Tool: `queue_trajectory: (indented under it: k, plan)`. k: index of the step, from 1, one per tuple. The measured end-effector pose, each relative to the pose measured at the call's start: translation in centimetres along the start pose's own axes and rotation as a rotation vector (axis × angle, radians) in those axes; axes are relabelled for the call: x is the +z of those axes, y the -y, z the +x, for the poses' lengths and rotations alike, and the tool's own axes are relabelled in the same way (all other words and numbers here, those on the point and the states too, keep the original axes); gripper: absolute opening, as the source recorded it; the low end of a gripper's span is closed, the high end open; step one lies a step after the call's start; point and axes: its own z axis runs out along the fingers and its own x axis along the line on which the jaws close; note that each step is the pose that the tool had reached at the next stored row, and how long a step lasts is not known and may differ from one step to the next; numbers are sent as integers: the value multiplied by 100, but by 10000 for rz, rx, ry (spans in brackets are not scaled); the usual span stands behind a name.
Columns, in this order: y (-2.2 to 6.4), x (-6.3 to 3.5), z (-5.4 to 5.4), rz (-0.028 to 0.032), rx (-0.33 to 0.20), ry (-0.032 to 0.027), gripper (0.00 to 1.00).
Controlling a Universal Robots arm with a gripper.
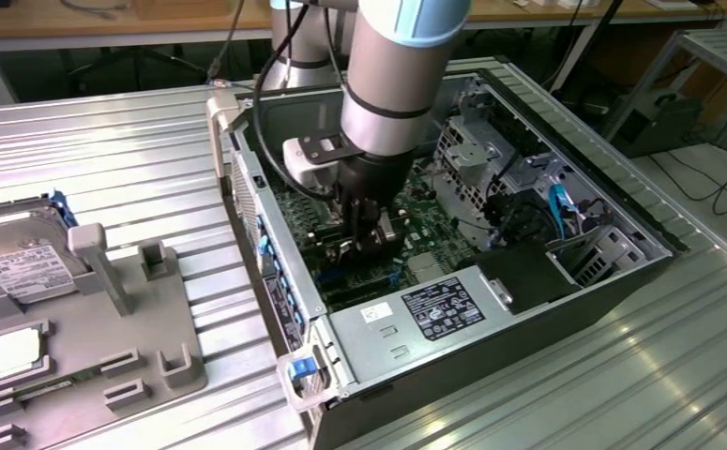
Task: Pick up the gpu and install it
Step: 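Insert the gpu into the slot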
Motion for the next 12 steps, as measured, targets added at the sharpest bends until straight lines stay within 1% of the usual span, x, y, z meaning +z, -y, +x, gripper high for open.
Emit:
queue_trajectory:
  k: [2, 4, 5, 6, 8, 9, 10, 11, 12]
  plan:
    - [1, -91, -8, 8, -1, -14, 35]
    - [2, -180, -14, 16, -2, -45, 35]
    - [2, -206, -16, 28, -2, -56, 35]
    - [1, -214, -17, 52, -2, -65, 35]
    - [1, -213, -17, 57, -5, -63, 35]
    - [1, -213, -17, 57, -7, -63, 34]
    - [1, -214, -17, 56, -8, -65, 27]
    - [1, -214, -17, 56, -10, -64, 27]
    - [1, -214, -17, 56, -12, -65, 20]
